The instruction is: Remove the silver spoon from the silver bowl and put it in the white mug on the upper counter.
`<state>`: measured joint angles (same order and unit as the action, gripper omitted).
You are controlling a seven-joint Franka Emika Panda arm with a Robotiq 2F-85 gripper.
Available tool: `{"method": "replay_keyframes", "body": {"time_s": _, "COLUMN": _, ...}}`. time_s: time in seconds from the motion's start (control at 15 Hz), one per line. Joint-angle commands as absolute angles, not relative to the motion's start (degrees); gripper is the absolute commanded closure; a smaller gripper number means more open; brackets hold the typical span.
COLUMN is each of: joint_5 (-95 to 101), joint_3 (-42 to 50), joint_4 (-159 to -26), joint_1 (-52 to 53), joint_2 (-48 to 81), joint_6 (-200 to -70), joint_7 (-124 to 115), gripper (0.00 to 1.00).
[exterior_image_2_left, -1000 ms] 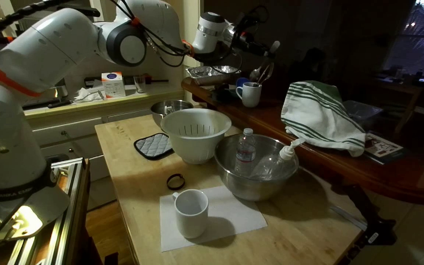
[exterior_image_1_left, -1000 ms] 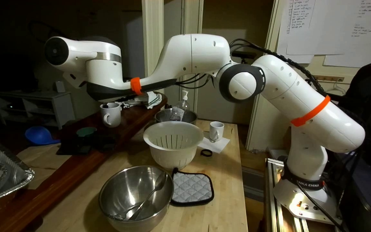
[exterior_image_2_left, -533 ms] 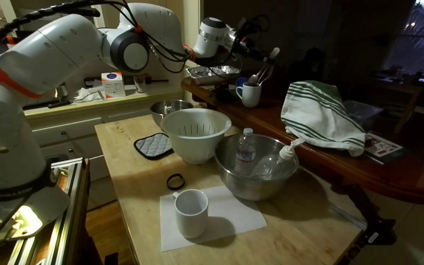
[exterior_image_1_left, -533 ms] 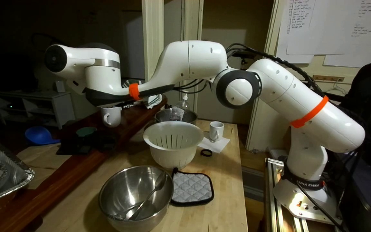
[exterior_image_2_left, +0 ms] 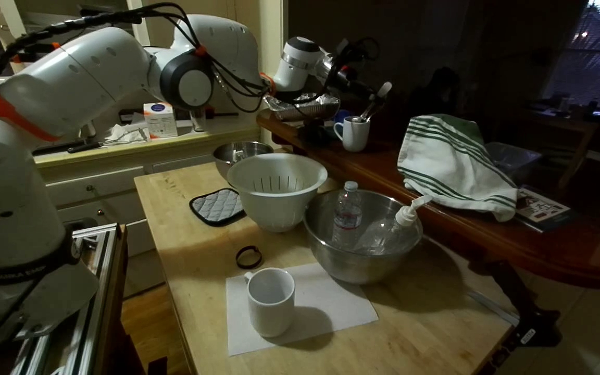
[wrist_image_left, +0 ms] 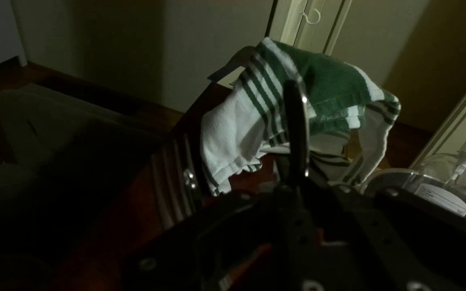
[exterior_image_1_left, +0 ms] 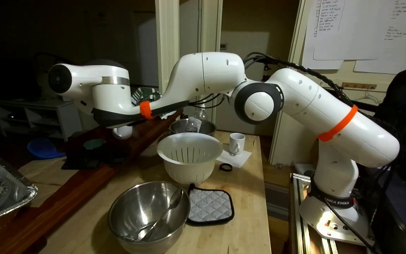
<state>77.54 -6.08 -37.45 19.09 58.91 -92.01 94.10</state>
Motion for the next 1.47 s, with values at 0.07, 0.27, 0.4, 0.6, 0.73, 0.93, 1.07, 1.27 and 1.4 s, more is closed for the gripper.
{"method": "replay_keyframes", "body": {"time_s": 0.07, "joint_5": 77.38, "joint_3": -6.05, "joint_4": -33.0, "joint_1": 20.18, "joint_2": 62.32, "joint_6": -90.69, "joint_7": 97.58, "gripper": 0.99}}
{"method": "replay_keyframes", "body": {"time_s": 0.27, "joint_5": 77.08, "joint_3": -6.15, "joint_4": -32.91, "joint_1": 20.4, "joint_2": 62.73, "joint_6": -90.2, "joint_7": 99.31, "gripper": 0.99}}
{"method": "replay_keyframes", "body": {"time_s": 0.4, "joint_5": 76.85, "joint_3": -6.19, "joint_4": -32.76, "joint_1": 20.47, "joint_2": 62.81, "joint_6": -89.63, "joint_7": 99.95, "gripper": 0.82}}
{"method": "replay_keyframes", "body": {"time_s": 0.6, "joint_5": 76.57, "joint_3": -6.29, "joint_4": -32.93, "joint_1": 20.65, "joint_2": 62.14, "joint_6": -87.9, "joint_7": 99.93, "gripper": 0.55}}
{"method": "replay_keyframes", "body": {"time_s": 0.73, "joint_5": 76.87, "joint_3": -6.16, "joint_4": -32.76, "joint_1": 21.22, "joint_2": 61.09, "joint_6": -86.28, "joint_7": 99.11, "gripper": 0.39}}
{"method": "replay_keyframes", "body": {"time_s": 0.93, "joint_5": 74.28, "joint_3": -1.05, "joint_4": -31.92, "joint_1": 24.74, "joint_2": 58.06, "joint_6": -85.64, "joint_7": 97.0, "gripper": 0.17}}
{"method": "replay_keyframes", "body": {"time_s": 1.07, "joint_5": 74.16, "joint_3": -0.01, "joint_4": -29.44, "joint_1": 26.39, "joint_2": 56.18, "joint_6": -86.91, "joint_7": 94.89, "gripper": 0.01}}
{"method": "replay_keyframes", "body": {"time_s": 1.27, "joint_5": 75.19, "joint_3": 1.62, "joint_4": -26.29, "joint_1": 28.64, "joint_2": 53.84, "joint_6": -91.76, "joint_7": 92.89, "gripper": 0.0}}
{"method": "replay_keyframes", "body": {"time_s": 1.4, "joint_5": 74.43, "joint_3": 2.69, "joint_4": -27.08, "joint_1": 29.03, "joint_2": 53.6, "joint_6": -91.32, "joint_7": 94.0, "gripper": 0.0}}
